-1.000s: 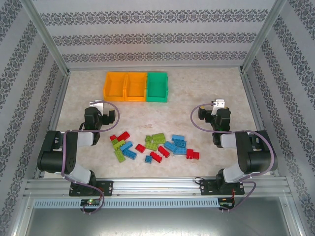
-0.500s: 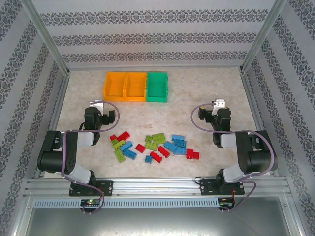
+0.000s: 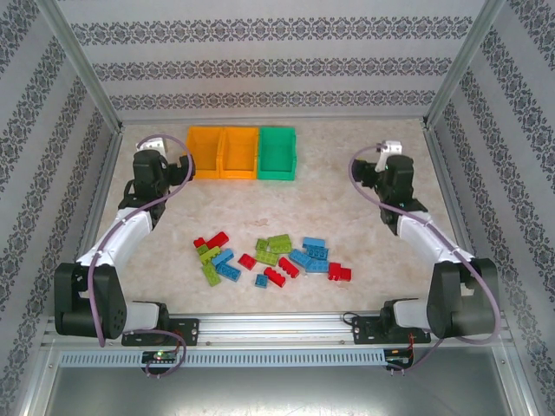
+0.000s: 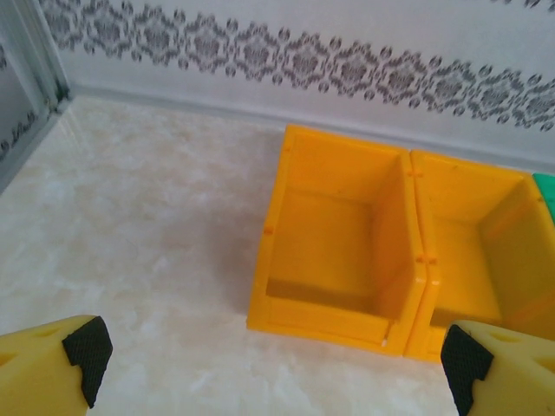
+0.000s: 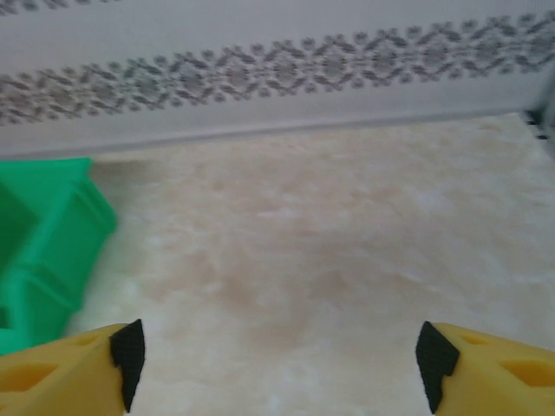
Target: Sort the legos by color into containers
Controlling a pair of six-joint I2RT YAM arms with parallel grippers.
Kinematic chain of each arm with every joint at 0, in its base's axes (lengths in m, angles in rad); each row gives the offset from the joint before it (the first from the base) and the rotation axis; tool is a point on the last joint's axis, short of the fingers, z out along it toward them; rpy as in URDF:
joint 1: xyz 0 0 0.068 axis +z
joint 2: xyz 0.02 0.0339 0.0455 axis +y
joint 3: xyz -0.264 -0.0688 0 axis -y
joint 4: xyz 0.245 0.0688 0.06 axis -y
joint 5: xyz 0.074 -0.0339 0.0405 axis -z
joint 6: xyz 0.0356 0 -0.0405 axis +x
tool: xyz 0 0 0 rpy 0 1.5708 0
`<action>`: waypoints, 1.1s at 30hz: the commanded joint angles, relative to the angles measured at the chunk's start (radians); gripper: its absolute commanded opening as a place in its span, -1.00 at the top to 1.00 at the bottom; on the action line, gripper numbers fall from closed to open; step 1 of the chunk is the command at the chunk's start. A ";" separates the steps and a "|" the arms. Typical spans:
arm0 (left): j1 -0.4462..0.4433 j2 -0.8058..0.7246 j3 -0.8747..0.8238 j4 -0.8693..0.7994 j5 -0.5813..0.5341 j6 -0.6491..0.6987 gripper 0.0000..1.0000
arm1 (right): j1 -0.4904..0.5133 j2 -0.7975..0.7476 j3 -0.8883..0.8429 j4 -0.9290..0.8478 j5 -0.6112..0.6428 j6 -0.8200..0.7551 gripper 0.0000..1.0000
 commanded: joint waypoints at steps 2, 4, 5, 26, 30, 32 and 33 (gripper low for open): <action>-0.005 -0.024 -0.030 -0.158 -0.002 -0.124 -0.99 | 0.123 0.118 0.206 -0.369 -0.041 0.073 -0.53; -0.006 -0.029 -0.036 -0.182 -0.022 -0.157 -0.99 | 0.175 0.194 0.306 -0.430 -0.032 0.094 -0.51; -0.008 -0.027 -0.035 -0.199 -0.028 -0.174 -0.99 | 0.199 0.236 0.354 -0.451 -0.033 0.112 -0.50; -0.016 -0.017 -0.093 -0.271 0.044 -0.226 -0.99 | 0.321 0.779 0.858 -0.590 0.025 0.213 -0.39; -0.016 -0.022 -0.094 -0.275 0.049 -0.222 -0.99 | 0.323 0.821 0.898 -0.595 0.032 0.222 -0.32; -0.016 -0.022 -0.093 -0.275 0.049 -0.225 -0.99 | 0.321 0.838 0.917 -0.605 0.045 0.225 -0.27; -0.016 -0.022 -0.095 -0.276 0.050 -0.225 -0.99 | 0.321 0.846 0.926 -0.613 0.058 0.225 -0.23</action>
